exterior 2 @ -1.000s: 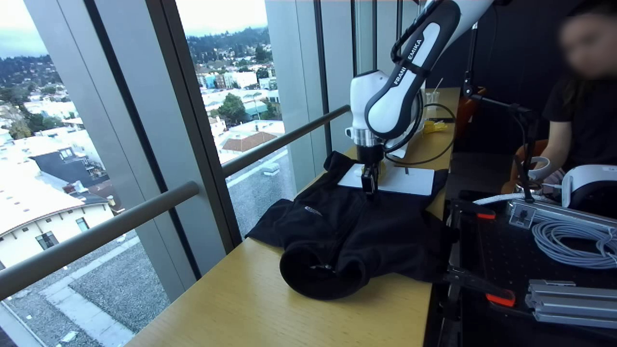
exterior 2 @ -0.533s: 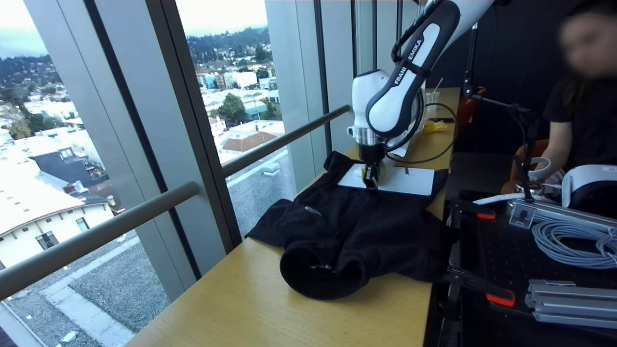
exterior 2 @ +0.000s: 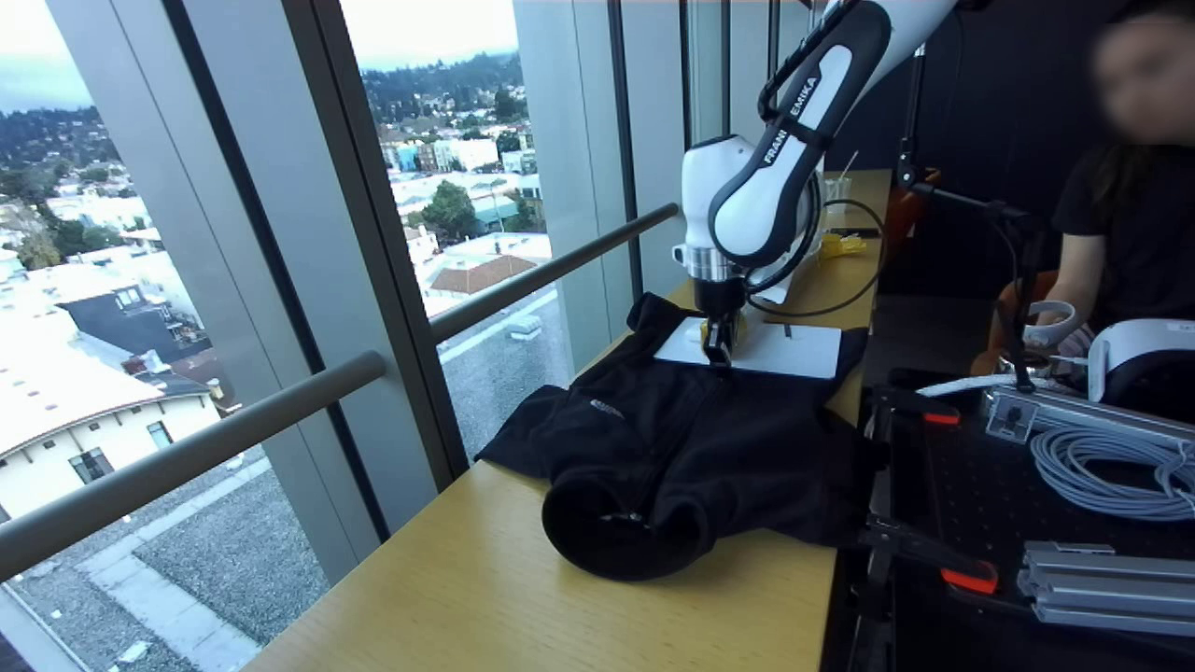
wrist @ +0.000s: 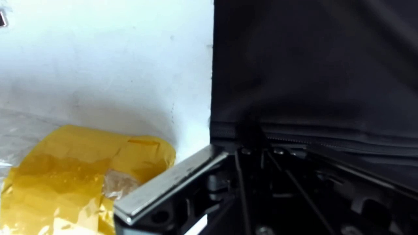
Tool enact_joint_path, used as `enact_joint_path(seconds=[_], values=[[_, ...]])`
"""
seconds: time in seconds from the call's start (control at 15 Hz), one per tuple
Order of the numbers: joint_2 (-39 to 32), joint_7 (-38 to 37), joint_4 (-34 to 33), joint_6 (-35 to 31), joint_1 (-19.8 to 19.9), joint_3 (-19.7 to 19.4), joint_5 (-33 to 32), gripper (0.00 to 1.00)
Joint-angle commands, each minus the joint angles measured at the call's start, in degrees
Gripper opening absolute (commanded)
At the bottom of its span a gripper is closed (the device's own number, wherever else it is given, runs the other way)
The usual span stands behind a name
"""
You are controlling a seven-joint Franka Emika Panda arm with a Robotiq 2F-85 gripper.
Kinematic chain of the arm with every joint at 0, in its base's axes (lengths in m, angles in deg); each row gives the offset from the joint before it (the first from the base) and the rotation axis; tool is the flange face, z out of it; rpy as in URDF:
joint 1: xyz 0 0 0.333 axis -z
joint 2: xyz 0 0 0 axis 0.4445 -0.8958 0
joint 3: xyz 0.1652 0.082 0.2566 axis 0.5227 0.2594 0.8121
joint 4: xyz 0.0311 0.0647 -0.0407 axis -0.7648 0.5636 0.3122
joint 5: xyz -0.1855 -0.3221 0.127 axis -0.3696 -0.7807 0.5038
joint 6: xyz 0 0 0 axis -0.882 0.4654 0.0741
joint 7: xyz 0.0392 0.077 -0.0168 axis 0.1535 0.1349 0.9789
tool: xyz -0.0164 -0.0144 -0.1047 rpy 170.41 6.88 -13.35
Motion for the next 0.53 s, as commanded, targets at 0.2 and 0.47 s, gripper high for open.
enact_joint_path(seconds=[0.2, 0.47], values=[[0.2, -1.1, -2.2, 2.0, -2.2, 0.8, -1.0, 0.01], [-0.6, -1.7, -2.6, 2.9, -4.1, 1.2, -1.4, 0.01]])
